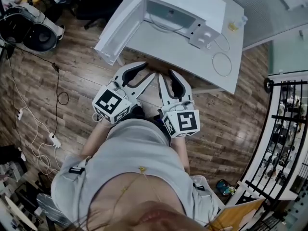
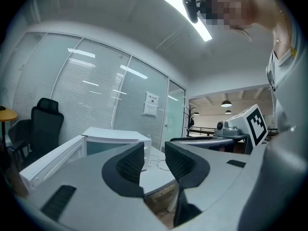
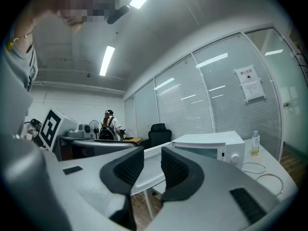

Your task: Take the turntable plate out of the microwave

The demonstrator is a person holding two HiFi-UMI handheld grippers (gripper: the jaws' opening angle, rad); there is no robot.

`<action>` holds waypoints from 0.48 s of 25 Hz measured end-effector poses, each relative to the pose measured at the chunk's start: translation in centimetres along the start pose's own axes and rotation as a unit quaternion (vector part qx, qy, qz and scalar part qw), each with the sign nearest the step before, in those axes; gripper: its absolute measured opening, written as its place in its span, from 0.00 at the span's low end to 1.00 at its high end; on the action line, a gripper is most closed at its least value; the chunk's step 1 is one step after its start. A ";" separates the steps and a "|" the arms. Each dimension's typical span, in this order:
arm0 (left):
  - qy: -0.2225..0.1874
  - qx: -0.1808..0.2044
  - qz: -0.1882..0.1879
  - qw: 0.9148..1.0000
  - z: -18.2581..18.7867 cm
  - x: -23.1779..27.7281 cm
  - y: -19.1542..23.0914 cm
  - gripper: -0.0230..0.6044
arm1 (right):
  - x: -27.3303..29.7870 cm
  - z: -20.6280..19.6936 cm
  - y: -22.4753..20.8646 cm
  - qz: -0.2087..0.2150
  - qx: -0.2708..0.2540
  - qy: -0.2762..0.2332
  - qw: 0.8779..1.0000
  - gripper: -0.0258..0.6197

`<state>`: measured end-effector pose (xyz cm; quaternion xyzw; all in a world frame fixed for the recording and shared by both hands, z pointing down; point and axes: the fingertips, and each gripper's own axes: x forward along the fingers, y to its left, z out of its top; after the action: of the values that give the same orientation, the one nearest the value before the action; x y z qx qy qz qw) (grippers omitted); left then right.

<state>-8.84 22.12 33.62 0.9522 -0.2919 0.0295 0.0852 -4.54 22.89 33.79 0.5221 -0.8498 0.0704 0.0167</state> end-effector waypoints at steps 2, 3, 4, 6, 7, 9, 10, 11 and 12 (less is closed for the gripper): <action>0.002 0.006 -0.002 1.000 0.1 0.2 0.6 0.25 | 0.7 0.1 -0.1 -0.004 -0.001 -0.003 1.000 0.22; 0.002 0.007 -0.004 1.000 0.1 0.3 0.8 0.25 | 1.0 0.2 -0.2 -0.007 -0.002 -0.004 1.000 0.22; 0.001 0.007 -0.006 1.000 0.1 0.4 0.9 0.25 | 1.2 0.2 -0.3 -0.010 -0.002 -0.004 1.000 0.22; 0.000 0.005 -0.010 1.000 0.2 0.3 1.2 0.25 | 1.4 0.4 -0.1 -0.012 -0.001 -0.005 1.000 0.22; -0.001 0.003 -0.011 1.000 0.3 0.3 1.3 0.25 | 1.5 0.5 0.0 -0.012 -0.001 -0.006 1.000 0.22; -0.002 0.000 -0.012 1.000 0.4 0.3 1.5 0.25 | 1.7 0.6 0.1 -0.010 0.000 -0.008 1.000 0.22; -0.002 -0.001 -0.012 1.000 0.4 0.5 1.7 0.25 | 2.0 0.6 0.1 -0.007 -0.001 -0.008 1.000 0.22; -0.003 -0.002 -0.011 1.000 0.5 0.6 1.9 0.25 | 2.3 0.6 0.0 -0.005 -0.003 -0.006 1.000 0.22; -0.004 -0.002 -0.009 1.000 0.5 0.8 2.1 0.25 | 2.5 0.6 -0.1 -0.004 -0.005 -0.005 1.000 0.22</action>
<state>-9.36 19.82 33.51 0.9548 -0.2833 0.0244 0.0865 -5.58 20.51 33.47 0.5256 -0.8482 0.0637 0.0157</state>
